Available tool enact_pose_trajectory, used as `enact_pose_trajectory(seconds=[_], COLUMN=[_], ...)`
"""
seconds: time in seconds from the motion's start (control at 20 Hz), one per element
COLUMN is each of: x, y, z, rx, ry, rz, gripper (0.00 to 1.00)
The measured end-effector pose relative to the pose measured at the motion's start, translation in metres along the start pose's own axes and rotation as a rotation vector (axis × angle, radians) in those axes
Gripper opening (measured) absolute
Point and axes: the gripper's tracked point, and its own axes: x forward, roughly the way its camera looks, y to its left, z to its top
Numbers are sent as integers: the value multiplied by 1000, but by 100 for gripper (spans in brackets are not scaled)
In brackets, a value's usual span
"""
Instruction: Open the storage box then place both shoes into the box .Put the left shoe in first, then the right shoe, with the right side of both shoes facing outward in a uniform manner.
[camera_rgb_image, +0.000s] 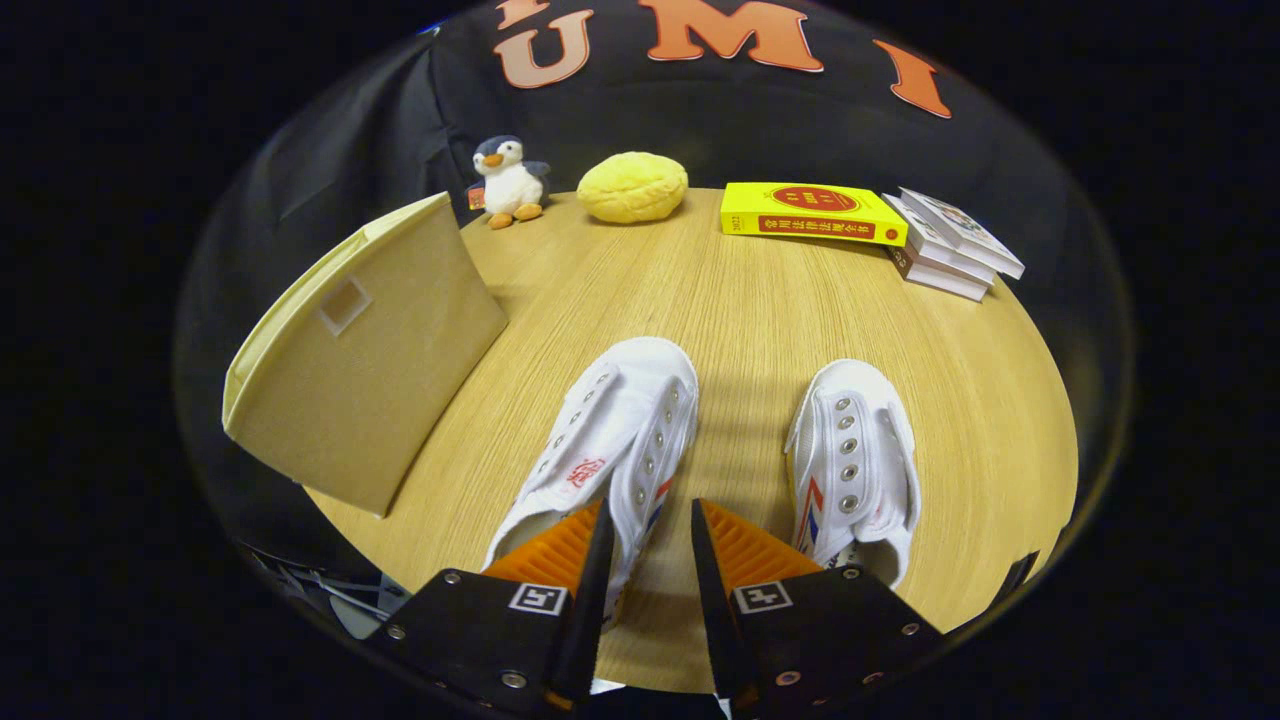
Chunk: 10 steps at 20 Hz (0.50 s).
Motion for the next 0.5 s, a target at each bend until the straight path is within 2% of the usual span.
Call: enact_pose_trajectory(seconds=[0.2,0.35,0.45,0.5], x=[19,29,35,36], y=[4,-3,-5,-5], z=[10,11,10,10], rx=[62,67,70,79], ry=[-89,-127,-127,-121], rz=[-29,-114,-148,-148], gripper=[27,19,15,10])
